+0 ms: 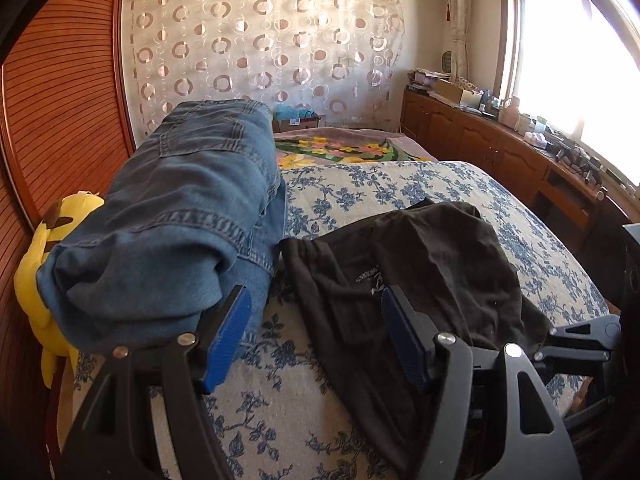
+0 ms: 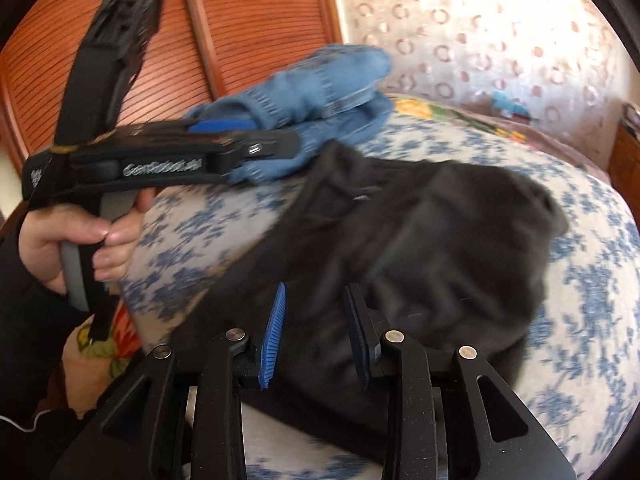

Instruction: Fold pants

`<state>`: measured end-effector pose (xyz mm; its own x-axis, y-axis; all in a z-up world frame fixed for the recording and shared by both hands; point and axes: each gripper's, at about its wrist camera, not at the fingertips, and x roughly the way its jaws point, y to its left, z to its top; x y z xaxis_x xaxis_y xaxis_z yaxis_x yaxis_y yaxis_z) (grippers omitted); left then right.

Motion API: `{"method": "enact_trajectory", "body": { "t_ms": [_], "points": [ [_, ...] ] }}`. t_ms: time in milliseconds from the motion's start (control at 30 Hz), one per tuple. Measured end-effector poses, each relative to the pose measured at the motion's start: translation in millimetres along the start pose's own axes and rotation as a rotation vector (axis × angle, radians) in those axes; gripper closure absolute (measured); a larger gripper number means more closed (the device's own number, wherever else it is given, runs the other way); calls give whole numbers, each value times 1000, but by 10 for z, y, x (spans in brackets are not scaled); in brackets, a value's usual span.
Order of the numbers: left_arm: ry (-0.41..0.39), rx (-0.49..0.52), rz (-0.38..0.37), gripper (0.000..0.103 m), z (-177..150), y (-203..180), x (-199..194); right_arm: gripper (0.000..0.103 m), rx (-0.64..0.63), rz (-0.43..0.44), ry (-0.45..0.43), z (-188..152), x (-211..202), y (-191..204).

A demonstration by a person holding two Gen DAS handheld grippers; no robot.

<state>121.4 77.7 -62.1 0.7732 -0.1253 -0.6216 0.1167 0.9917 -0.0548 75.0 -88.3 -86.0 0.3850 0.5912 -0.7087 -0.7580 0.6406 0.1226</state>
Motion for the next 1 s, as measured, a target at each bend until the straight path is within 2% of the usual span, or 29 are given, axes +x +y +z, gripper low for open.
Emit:
{"method": "enact_trajectory", "body": {
  "t_ms": [267, 400, 567, 633, 667, 700, 800, 933, 1000],
  "points": [
    [11, -22, 7, 36, -80, 80, 9, 73, -49, 27, 47, -86, 167, 228],
    [16, -27, 6, 36, -101, 88, 34, 66, -63, 21, 65, -110, 224, 276],
    [23, -23, 3, 36, -103, 73, 55, 65, -88, 6, 72, -158, 247, 298],
    [25, -20, 5, 36, -101, 61, 55, 70, -84, 1, 69, -166, 234, 280],
    [25, -17, 4, 36, -100, 52, 53, 82, -81, -5, 66, -168, 226, 266],
    [25, -15, 3, 36, -98, 45, 49, 89, -66, 9, 62, -167, 207, 226],
    [24, -13, -2, 36, -86, 11, 35, 100, -19, 19, 29, -161, 92, 113],
    [18, -1, -17, 36, -50, -80, 12, 100, 68, -34, -83, -154, -310, -187],
    [16, 8, -27, 36, -28, -145, 18, 100, 119, -100, -140, -167, -582, -425]
  ]
}}
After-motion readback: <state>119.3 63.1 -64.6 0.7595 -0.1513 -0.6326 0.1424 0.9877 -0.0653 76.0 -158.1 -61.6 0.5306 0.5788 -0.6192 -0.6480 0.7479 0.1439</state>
